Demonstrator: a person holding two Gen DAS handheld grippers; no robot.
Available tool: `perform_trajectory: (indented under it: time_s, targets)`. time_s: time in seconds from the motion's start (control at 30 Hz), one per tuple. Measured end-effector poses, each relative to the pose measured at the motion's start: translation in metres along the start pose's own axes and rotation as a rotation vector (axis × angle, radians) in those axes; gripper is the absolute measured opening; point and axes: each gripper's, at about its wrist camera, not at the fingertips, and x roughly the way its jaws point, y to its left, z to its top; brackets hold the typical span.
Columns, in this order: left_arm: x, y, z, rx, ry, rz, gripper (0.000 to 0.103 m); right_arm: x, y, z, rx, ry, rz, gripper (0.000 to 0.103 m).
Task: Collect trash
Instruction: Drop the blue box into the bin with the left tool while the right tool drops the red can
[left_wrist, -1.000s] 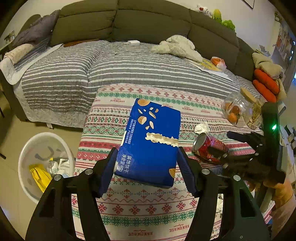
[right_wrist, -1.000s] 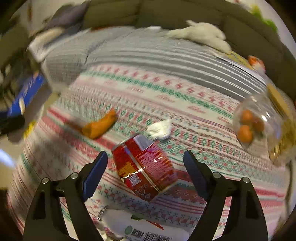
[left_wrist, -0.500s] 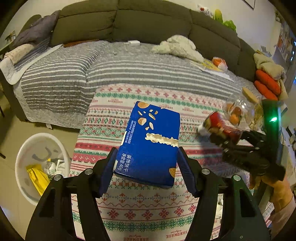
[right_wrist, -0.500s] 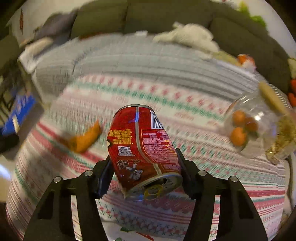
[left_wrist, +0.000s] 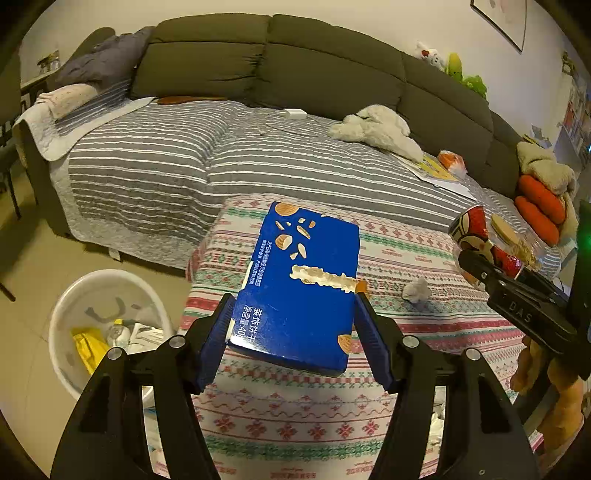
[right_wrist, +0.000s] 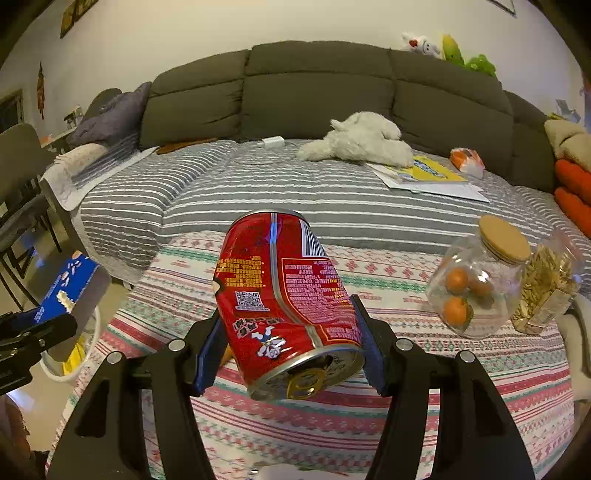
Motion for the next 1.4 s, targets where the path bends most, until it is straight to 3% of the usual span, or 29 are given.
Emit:
perform_trajectory:
  time_s: [0.33, 0.73, 0.83, 0.9, 1.13, 1.4]
  targets:
    - [-0.020, 0.036, -0.001, -0.043, -0.019, 0.054, 0.061, -0.011, 0.059, 0.001, -0.012, -0.043, 0.070, 0.061]
    - [-0.032, 0.102, -0.002, -0.139, 0.001, 0.177, 0.062, -0.013, 0.137, -0.007, -0.086, -0.048, 0.168, 0.061]
    - [-0.035, 0.123, -0.002, -0.186, 0.010, 0.211, 0.064, -0.012, 0.153, -0.009, -0.097, -0.046, 0.183, 0.061]
    - [-0.039, 0.135, -0.002, -0.226, 0.011, 0.230, 0.078, -0.009, 0.162, -0.011, -0.103, -0.039, 0.194, 0.061]
    - [-0.061, 0.165, 0.000, -0.281, -0.023, 0.263, 0.078, -0.001, 0.211, -0.023, -0.179, -0.016, 0.231, 0.061]
    - [-0.093, 0.200, -0.001, -0.350, -0.085, 0.377, 0.079, 0.019, 0.265, -0.034, -0.214, 0.031, 0.282, 0.061]
